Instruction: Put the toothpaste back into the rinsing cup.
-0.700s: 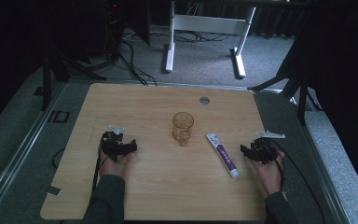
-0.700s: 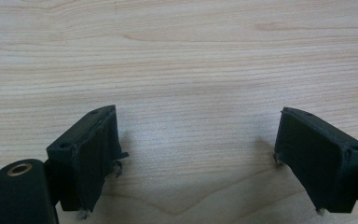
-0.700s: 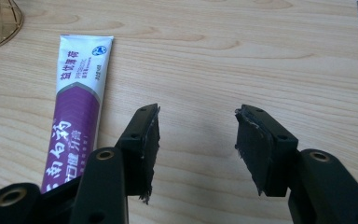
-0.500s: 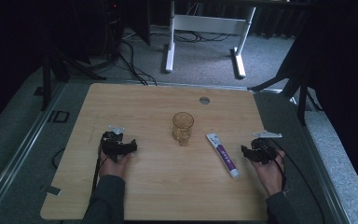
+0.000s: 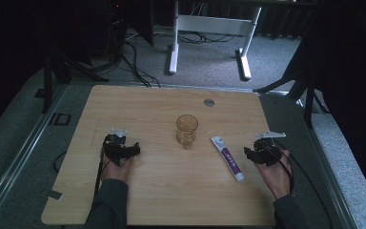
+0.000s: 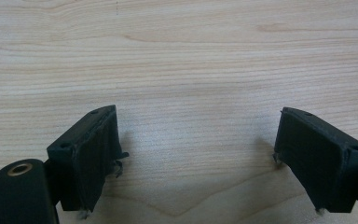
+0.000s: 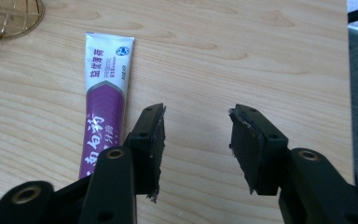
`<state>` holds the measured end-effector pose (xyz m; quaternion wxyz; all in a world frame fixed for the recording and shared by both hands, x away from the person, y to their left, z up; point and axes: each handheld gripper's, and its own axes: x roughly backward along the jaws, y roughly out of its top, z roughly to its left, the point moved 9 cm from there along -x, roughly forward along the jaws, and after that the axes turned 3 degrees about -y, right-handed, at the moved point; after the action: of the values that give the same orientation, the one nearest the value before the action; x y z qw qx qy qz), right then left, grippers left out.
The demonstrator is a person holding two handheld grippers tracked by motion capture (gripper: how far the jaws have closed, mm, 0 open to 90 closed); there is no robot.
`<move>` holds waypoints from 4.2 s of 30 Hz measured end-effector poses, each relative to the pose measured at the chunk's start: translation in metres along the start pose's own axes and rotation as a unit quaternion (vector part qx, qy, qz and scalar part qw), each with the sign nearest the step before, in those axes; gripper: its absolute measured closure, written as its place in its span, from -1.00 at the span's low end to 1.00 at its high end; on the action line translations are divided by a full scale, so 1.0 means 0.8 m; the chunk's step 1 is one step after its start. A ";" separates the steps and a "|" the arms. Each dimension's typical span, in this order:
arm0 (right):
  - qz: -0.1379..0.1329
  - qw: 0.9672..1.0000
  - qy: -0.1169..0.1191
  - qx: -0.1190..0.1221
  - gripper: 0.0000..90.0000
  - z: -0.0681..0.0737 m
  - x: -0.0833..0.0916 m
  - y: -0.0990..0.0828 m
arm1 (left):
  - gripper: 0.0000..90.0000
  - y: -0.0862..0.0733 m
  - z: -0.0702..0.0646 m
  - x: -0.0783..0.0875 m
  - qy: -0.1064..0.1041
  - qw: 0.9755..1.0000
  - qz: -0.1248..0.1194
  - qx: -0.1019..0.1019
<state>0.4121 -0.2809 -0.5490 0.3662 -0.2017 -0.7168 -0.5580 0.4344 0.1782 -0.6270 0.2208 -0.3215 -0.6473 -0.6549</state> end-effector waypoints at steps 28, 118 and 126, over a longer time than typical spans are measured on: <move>0.039 0.998 0.039 0.033 0.20 0.036 0.030 0.040 | -0.69 0.000 0.000 0.000 0.000 1.000 0.001 0.000; 0.149 0.980 0.105 0.079 0.29 0.097 0.009 0.064 | -0.69 0.000 -0.001 0.000 -0.002 1.000 0.000 -0.002; 0.158 0.979 0.104 0.081 0.29 0.097 0.005 0.062 | -0.69 0.000 -0.001 0.000 -0.002 1.000 0.000 -0.002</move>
<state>0.4208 -0.1930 -0.5222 0.5375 -0.2233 -0.6768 -0.4507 0.4343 0.1777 -0.6270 0.2187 -0.3230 -0.6464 -0.6557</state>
